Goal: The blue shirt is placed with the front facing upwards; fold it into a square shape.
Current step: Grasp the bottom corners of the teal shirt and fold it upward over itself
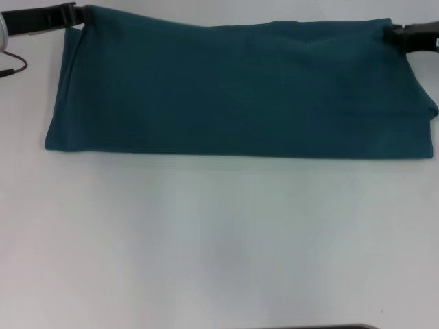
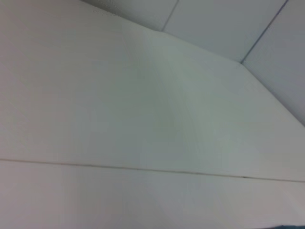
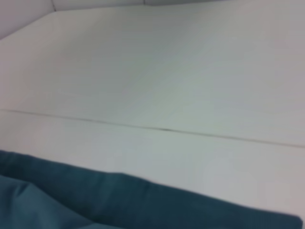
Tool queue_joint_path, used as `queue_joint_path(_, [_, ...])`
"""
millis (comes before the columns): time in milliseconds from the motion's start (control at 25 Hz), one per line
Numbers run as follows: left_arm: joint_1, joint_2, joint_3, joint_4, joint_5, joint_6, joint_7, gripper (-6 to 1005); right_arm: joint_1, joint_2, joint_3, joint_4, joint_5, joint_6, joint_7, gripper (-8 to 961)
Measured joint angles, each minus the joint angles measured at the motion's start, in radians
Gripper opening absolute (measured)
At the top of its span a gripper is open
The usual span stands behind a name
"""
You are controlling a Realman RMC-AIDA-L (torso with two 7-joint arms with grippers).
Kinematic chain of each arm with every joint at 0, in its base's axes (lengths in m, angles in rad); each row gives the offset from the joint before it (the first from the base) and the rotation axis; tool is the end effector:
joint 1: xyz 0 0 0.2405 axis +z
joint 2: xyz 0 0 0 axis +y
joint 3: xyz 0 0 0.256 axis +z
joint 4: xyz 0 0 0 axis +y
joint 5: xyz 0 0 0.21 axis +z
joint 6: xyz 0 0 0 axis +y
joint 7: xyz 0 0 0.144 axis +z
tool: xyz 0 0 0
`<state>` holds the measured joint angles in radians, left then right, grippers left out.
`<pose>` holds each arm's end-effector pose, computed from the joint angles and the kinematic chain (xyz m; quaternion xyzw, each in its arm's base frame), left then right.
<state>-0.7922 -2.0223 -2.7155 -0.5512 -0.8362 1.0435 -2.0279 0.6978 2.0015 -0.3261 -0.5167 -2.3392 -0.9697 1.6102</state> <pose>-0.2687 0.4374 0.0334 -0.7893 -0.5001 -0.2044 0.2917 0.3294 0.4119 0.0481 -0.8267 0.3986 0.1236 0.3774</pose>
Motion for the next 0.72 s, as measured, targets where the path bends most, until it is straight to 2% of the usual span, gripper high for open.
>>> queue_joint_path(440, [-0.024, -0.012, 0.002, 0.003, -0.02, -0.095, 0.001, -1, 0.033, 0.005, -0.045, 0.012, 0.063, 0.104, -0.001, 33])
queue_joint_path(720, [-0.035, -0.027, 0.003, 0.004, -0.022, -0.153, 0.006, 0, 0.043, 0.005, -0.05, 0.012, 0.083, 0.142, -0.006, 32])
